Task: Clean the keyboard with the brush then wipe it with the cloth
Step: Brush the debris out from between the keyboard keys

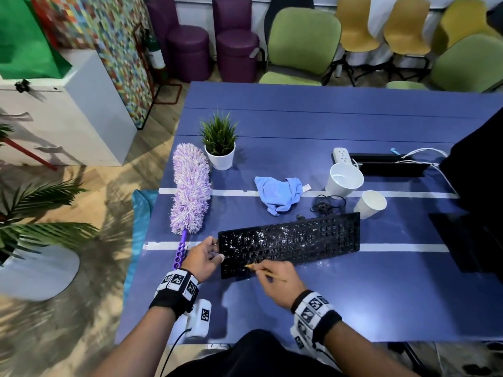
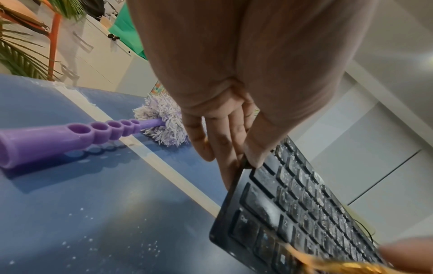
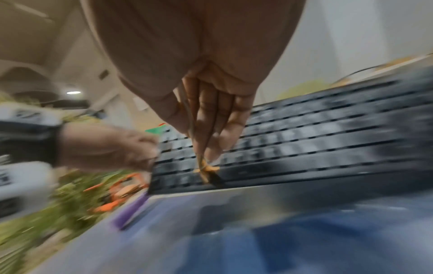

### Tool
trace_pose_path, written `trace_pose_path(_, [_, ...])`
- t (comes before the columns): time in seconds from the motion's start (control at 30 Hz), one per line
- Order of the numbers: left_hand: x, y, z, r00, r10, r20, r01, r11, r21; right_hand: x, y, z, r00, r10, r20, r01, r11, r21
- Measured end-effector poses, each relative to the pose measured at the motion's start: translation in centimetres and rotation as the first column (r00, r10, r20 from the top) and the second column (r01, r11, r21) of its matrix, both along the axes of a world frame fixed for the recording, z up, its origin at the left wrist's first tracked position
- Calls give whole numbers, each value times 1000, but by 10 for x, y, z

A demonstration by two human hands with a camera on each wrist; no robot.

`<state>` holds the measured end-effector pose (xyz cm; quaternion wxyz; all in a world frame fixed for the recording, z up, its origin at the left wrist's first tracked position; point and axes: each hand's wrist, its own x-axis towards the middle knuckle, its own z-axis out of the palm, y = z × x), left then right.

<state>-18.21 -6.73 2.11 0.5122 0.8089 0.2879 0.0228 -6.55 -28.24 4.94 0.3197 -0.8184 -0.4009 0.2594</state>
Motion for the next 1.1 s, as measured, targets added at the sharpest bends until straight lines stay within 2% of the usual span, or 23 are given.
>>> trace_pose_path(0.1, [-1,1,-1,1000,-17,-5,17,1000,1,-35,32,3,969,245,33,-246,969,33])
trace_pose_path(0.17, [-1,2,-1,1000,-17,-13,16,1000,-13,-45,44,4,949,309,65,-311,950,23])
trace_pose_path(0.27, [-1,3,0,1000,-21,-16,20,999,-31,-37,35,8,982,189,5,-189,981,52])
trace_pose_path(0.33, [-2,3,0,1000,-25,-17,25,1000,7,-28,24,10,993,109,-36,-105,988,113])
trace_pose_path(0.43, [-3,5,-3,999,-43,-14,44,998,44,-21,15,13,997,74,37,-80,980,180])
trace_pose_path(0.57, [-3,5,-2,999,-37,-24,38,999,29,-11,9,5,995,-9,97,7,1000,17])
trace_pose_path(0.63, [-3,5,-1,999,-30,-11,30,999,24,2,-3,-1,978,-138,154,147,988,-48])
trace_pose_path(0.73, [-5,7,-2,999,-34,1,34,998,44,29,-27,-1,904,-363,226,396,910,-124])
trace_pose_path(0.8, [-6,8,-3,999,-36,14,35,999,32,44,-39,1,855,-469,220,498,861,-99])
trace_pose_path(0.87, [-7,8,-3,999,-37,29,37,999,14,52,-45,5,845,-515,140,523,852,-24])
trace_pose_path(0.93, [-7,7,-2,999,-27,46,27,1000,-11,54,-42,8,872,-484,69,482,875,40])
trace_pose_path(1.03, [-5,9,1,999,-14,48,15,1000,-26,56,-39,8,896,-441,58,436,896,84])
trace_pose_path(1.1, [-5,10,5,999,-8,45,9,1000,-28,63,-44,4,868,-493,66,490,870,53])
